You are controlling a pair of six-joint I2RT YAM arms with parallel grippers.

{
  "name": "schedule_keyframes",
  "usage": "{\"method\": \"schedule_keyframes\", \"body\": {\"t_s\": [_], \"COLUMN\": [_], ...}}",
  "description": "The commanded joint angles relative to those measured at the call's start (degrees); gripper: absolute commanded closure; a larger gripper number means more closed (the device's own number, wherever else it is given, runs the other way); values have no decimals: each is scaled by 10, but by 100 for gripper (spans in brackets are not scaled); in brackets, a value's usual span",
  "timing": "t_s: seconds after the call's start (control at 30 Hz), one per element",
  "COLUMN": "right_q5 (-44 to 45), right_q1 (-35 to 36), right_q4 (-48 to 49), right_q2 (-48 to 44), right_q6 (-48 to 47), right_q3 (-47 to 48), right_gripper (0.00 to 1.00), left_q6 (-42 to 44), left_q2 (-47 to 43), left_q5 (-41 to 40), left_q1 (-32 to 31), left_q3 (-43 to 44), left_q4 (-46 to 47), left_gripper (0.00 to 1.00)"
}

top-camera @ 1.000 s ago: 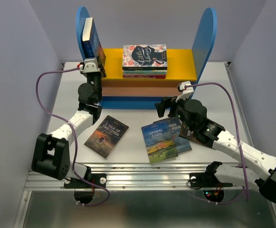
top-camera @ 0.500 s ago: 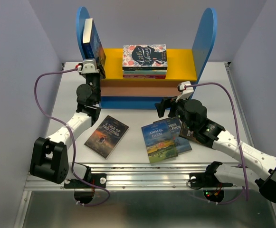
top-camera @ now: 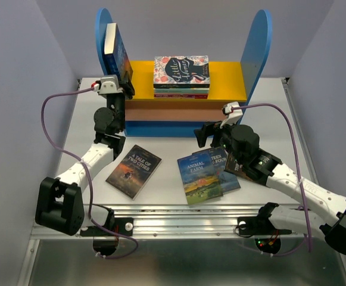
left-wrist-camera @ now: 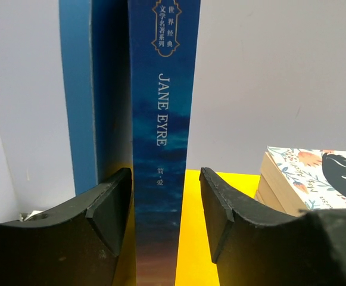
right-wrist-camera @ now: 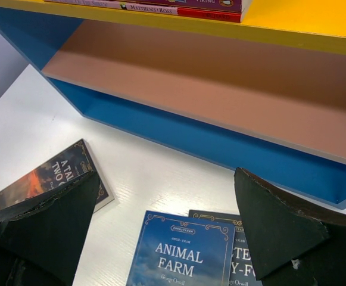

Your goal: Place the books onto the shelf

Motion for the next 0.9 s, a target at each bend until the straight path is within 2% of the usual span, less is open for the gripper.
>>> {"method": "schedule_keyframes", "body": {"t_s": [0.0,0.23,0.33,0.4,0.47,0.5,0.67,0.73,0.8,0.87], "right_q5": [-1,-6,-10,-20,-23,-25,-34,-35,-37,-37], "right_q1": [-3,-3,-3,-3,-3,-3,-3,-3,-3,-3], "right_q4": [14,15,14,14,14,14,14,14,14,14], "right_q2": [0,1,-1,-3,-3,-3,-5,-6,-6,-9], "right_q6": [-8,-7,-7,-7,-6,-6,-4,-3,-4,-2], "right_q3": [-4,-3,-2,-2,0,-1,-2,-2,-1,-2], "right_gripper": [0,0,0,0,0,0,0,0,0,0], "left_q6": [-11,-33,-52,-76,-84,-89,-105,-115,-139,-161], "left_q2": [-34,-74,-97,-109,-130,-137,-178,-199,-212,-226], "left_q5": [-2,-7,6,5,3,0,3,15,33,89], "left_q1": [4,3,3,2,2,2,2,2,2,2], "left_q3": [-9,-25,-33,-38,-43,-46,-45,-34,-23,-1], "left_q4": [26,7,-20,-38,-46,-49,-85,-126,-159,-219], "left_gripper": [38,35,25,14,11,4,1,1,1,1]}}
